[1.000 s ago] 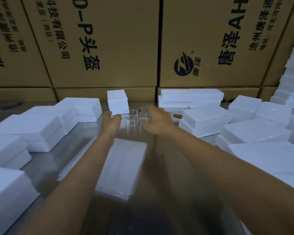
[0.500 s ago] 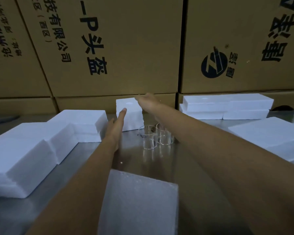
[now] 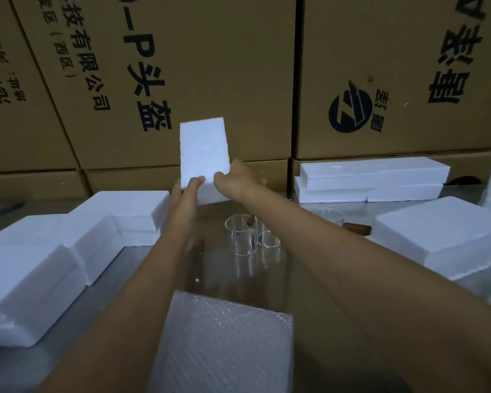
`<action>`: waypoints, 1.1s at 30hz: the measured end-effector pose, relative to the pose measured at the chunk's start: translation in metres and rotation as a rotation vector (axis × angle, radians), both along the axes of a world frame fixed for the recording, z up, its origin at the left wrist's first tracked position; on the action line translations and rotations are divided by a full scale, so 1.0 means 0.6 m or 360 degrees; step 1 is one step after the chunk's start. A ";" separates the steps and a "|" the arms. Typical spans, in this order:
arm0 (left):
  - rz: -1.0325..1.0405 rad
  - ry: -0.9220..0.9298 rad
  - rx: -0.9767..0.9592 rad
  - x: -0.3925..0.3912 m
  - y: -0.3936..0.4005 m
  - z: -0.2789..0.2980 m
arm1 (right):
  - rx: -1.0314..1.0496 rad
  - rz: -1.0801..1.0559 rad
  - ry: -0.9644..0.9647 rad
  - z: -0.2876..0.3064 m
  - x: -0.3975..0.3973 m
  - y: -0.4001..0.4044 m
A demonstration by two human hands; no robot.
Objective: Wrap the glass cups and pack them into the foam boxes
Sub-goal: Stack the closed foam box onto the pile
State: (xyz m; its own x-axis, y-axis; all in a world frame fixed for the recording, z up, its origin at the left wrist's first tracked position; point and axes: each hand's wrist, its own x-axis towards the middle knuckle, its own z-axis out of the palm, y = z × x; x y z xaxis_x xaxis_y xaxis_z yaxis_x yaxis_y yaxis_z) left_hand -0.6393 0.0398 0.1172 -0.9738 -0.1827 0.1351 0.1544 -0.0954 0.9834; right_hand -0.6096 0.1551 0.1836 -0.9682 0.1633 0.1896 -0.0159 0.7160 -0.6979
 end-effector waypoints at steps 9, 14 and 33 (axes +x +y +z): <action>-0.0095 0.0140 0.0065 0.175 0.021 0.119 | -0.0441 -0.0141 0.0170 0.067 0.211 0.016; -0.0204 0.0009 0.0180 0.321 0.023 0.141 | -0.0669 -0.0207 0.0118 0.065 0.373 0.028; -0.0469 -0.0143 -0.0164 0.601 0.047 -0.015 | -0.1081 -0.0483 0.0291 -0.161 0.715 0.130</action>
State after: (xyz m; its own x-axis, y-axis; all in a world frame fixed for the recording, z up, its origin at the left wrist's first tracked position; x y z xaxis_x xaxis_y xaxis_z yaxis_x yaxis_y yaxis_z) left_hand -0.2789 0.0678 0.1082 -0.9917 0.1191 0.0492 0.0469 -0.0224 0.9986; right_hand -0.1809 0.2328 0.0871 -0.8253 0.5547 0.1054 -0.0444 0.1224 -0.9915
